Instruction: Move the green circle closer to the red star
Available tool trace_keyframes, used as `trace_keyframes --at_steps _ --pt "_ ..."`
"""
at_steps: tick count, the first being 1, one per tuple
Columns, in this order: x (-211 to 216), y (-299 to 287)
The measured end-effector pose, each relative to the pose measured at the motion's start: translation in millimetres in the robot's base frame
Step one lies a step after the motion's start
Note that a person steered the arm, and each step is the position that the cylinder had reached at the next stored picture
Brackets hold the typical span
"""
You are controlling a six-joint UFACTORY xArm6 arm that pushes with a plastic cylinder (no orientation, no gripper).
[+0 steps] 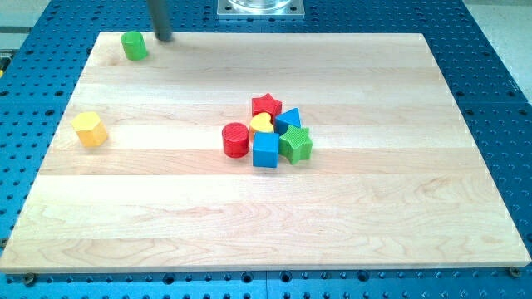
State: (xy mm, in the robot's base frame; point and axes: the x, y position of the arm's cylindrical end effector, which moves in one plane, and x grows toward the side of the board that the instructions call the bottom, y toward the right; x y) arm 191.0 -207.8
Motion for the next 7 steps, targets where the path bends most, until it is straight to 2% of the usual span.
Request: trace_keyframes --at_steps 1,2,3,4,5,6,7 --pt "1 -56" --pt "65 -11" --pt "100 67" --pt "76 35" --pt "75 88" --pt "149 120" --pt "121 124"
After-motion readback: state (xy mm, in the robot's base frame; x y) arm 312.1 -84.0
